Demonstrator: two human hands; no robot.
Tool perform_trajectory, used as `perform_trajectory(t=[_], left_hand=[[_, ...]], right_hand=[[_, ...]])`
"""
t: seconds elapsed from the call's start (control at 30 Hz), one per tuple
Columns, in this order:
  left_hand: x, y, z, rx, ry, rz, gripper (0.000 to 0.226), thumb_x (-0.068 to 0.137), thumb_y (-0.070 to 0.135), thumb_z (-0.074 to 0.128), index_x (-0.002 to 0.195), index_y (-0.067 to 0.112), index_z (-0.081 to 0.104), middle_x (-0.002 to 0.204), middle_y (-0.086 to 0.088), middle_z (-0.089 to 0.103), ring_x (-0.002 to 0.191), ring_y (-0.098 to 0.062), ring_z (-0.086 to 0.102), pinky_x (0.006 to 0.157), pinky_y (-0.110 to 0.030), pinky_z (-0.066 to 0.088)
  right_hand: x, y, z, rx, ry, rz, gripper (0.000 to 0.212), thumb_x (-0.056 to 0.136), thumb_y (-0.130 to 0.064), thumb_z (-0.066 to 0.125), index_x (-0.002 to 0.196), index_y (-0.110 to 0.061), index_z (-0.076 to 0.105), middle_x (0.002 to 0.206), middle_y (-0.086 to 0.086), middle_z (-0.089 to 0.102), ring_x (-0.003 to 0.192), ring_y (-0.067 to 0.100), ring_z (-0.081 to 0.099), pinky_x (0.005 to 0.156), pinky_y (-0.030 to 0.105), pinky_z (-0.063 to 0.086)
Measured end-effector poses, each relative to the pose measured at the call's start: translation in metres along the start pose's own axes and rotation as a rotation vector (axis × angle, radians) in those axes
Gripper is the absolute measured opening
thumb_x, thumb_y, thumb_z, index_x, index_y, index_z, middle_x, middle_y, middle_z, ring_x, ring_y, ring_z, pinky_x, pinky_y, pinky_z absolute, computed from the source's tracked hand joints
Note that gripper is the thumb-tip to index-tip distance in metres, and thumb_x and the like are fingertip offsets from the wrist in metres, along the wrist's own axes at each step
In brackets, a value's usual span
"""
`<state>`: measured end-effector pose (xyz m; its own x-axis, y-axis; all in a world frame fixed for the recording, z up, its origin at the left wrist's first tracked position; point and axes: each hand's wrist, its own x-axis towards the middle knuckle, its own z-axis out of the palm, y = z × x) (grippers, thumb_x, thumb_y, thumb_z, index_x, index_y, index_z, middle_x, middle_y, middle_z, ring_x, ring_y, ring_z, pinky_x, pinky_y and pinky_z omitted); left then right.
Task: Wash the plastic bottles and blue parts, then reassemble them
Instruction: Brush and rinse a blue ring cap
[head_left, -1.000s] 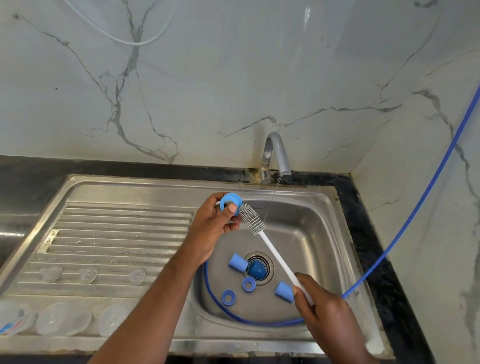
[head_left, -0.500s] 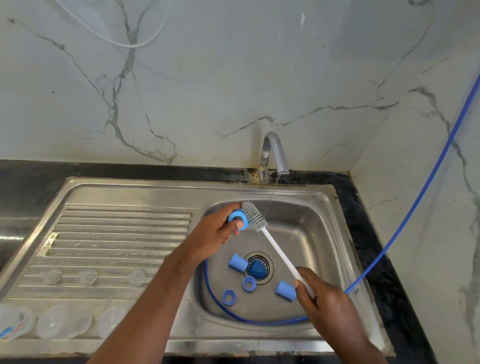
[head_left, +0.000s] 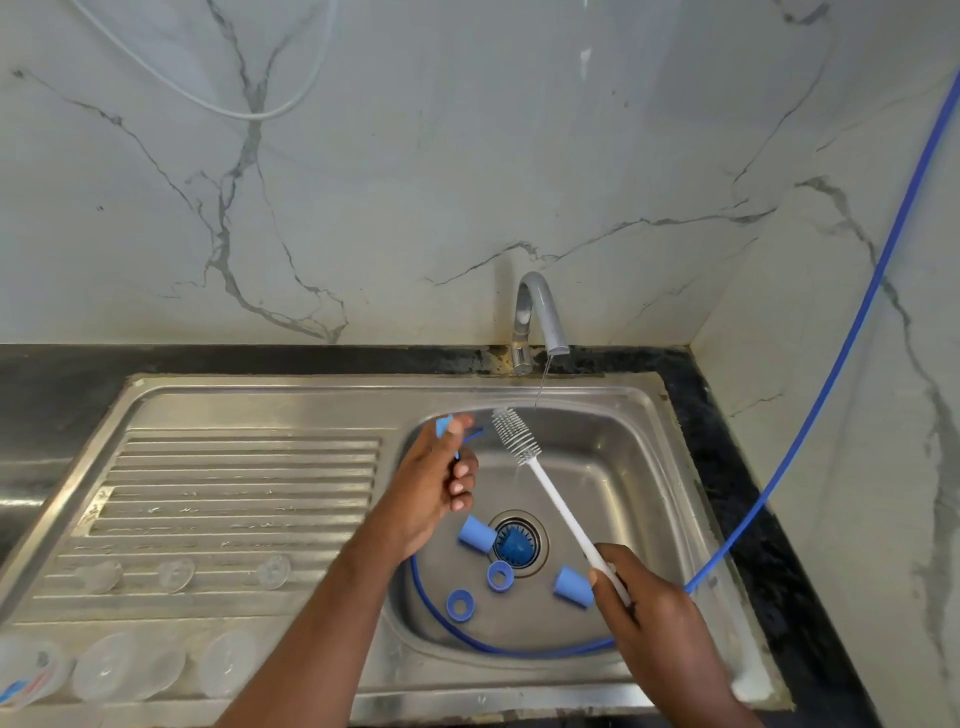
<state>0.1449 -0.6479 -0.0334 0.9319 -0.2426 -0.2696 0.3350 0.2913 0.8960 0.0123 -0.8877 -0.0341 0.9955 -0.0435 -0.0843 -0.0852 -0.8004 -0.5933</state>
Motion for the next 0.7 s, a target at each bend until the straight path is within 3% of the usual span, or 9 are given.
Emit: perform_trajectory(t=[0.07, 0.17, 0.27, 0.37, 0.53, 0.7], left_hand=[[-0.002, 0.004, -0.003, -0.106, -0.052, -0.088, 0.039, 0.101, 0.053, 0.040, 0.123, 0.023, 0.053, 0.071, 0.000, 0.038, 0.057, -0.010, 0.028, 0.050, -0.023, 0.026], [-0.004, 0.006, -0.009, -0.204, -0.086, -0.135, 0.044, 0.100, 0.059, 0.035, 0.118, 0.023, 0.053, 0.074, -0.001, 0.039, 0.059, -0.010, 0.030, 0.049, -0.022, 0.022], [-0.005, 0.006, -0.011, -0.216, -0.049, -0.166, 0.058, 0.097, 0.068, 0.033, 0.114, 0.016, 0.052, 0.070, 0.001, 0.035, 0.056, -0.008, 0.028, 0.043, -0.019, 0.024], [-0.005, 0.004, -0.014, -0.186, 0.030, -0.142, 0.055, 0.098, 0.066, 0.033, 0.104, 0.015, 0.052, 0.065, 0.003, 0.030, 0.052, -0.007, 0.026, 0.042, -0.019, 0.024], [-0.006, 0.009, -0.016, 0.122, 0.081, -0.042, 0.052, 0.103, 0.060, 0.024, 0.107, 0.020, 0.057, 0.062, 0.005, 0.032, 0.052, -0.006, 0.025, 0.043, -0.020, 0.021], [-0.002, 0.009, -0.016, 0.317, 0.132, -0.049, 0.048, 0.108, 0.051, 0.026, 0.106, 0.020, 0.063, 0.062, 0.003, 0.032, 0.049, -0.007, 0.025, 0.042, -0.019, 0.021]], right_hand=[[0.000, -0.001, 0.000, 0.004, -0.001, 0.003, 0.018, 0.096, -0.035, 0.062, 0.111, -0.045, 0.059, 0.074, -0.035, 0.056, 0.070, -0.001, 0.056, 0.059, 0.018, 0.044], [-0.001, -0.006, 0.000, 0.031, 0.005, -0.031, 0.026, 0.096, -0.040, 0.061, 0.120, -0.047, 0.058, 0.075, -0.023, 0.059, 0.072, 0.006, 0.058, 0.061, 0.020, 0.046], [-0.002, -0.011, 0.001, 0.022, 0.034, -0.085, 0.035, 0.095, -0.040, 0.063, 0.125, -0.054, 0.052, 0.078, -0.015, 0.061, 0.070, 0.009, 0.058, 0.062, 0.025, 0.050], [-0.001, -0.012, 0.001, -0.009, 0.054, -0.113, 0.046, 0.094, -0.040, 0.064, 0.129, -0.062, 0.044, 0.088, -0.005, 0.066, 0.070, 0.012, 0.060, 0.065, 0.032, 0.054], [0.003, -0.014, 0.000, -0.108, -0.018, -0.116, 0.050, 0.096, -0.048, 0.056, 0.134, -0.066, 0.028, 0.089, -0.005, 0.064, 0.075, 0.012, 0.060, 0.066, 0.031, 0.053], [0.011, -0.024, -0.002, -0.053, -0.112, -0.086, 0.039, 0.099, -0.044, 0.052, 0.137, -0.054, 0.044, 0.084, -0.003, 0.066, 0.078, 0.015, 0.060, 0.071, 0.033, 0.053]])
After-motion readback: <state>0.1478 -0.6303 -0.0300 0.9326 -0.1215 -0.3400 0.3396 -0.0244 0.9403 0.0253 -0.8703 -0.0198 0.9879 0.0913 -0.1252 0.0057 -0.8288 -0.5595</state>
